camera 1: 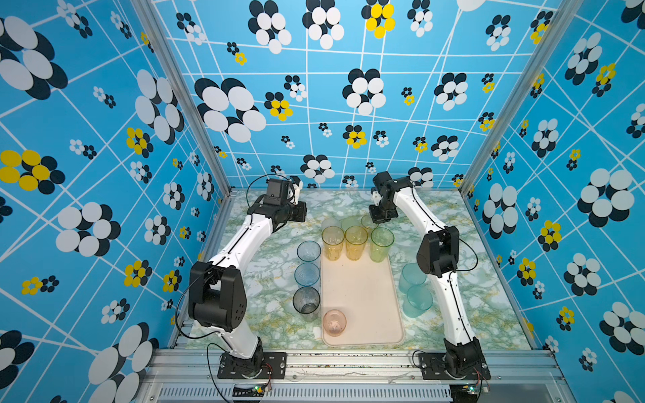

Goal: Place the glasses into the tray
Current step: Pick up the glass from the top-center of the table, then place the glass on the tray.

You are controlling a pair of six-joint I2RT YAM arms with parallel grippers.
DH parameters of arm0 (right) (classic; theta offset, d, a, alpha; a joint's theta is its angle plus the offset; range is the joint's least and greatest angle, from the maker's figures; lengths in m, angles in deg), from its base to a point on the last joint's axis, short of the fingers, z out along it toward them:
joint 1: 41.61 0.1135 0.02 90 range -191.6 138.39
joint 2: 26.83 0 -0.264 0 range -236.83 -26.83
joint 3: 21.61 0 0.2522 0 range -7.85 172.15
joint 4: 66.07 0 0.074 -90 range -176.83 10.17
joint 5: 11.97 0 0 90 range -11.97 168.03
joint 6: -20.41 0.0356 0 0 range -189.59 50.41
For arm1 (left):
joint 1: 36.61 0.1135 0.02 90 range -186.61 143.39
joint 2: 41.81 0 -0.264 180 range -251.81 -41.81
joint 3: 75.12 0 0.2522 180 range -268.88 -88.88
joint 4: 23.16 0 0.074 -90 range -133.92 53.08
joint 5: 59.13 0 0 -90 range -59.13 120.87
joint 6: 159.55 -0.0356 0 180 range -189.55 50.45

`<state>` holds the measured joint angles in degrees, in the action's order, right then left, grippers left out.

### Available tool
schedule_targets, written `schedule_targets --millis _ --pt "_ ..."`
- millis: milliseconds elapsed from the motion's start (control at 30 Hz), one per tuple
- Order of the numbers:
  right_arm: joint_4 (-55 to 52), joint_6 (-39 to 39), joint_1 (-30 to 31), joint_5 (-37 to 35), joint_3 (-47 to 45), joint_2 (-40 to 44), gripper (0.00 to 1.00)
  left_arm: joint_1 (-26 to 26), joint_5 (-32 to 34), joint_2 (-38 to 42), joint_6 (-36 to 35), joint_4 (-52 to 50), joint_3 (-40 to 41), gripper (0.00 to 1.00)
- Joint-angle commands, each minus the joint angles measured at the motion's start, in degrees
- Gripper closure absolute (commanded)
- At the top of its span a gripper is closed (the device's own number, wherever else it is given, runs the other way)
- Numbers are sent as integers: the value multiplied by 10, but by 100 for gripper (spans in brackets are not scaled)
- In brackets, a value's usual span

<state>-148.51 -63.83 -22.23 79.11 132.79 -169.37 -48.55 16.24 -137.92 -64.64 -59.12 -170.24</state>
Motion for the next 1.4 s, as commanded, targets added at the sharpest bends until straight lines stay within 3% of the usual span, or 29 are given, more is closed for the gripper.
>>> schedule_targets --millis 0,300,633,900,1167,1367 --pt "0 7 1 -32 3 52 91 8 -10 -3 -6 6 9 83" --pt "27 6 -12 -77 -71 134 92 6 -13 1 -6 8 17 83" --pt "75 -7 -20 -116 -206 293 92 2 -12 13 -1 11 31 83" --pt "99 -40 -14 -79 -349 460 92 -5 -3 31 -2 4 35 83" --pt "121 -78 49 -30 -484 640 92 -11 9 56 4 -3 37 83" --pt "86 -95 153 -50 -570 699 92 -21 17 69 5 -13 39 83"
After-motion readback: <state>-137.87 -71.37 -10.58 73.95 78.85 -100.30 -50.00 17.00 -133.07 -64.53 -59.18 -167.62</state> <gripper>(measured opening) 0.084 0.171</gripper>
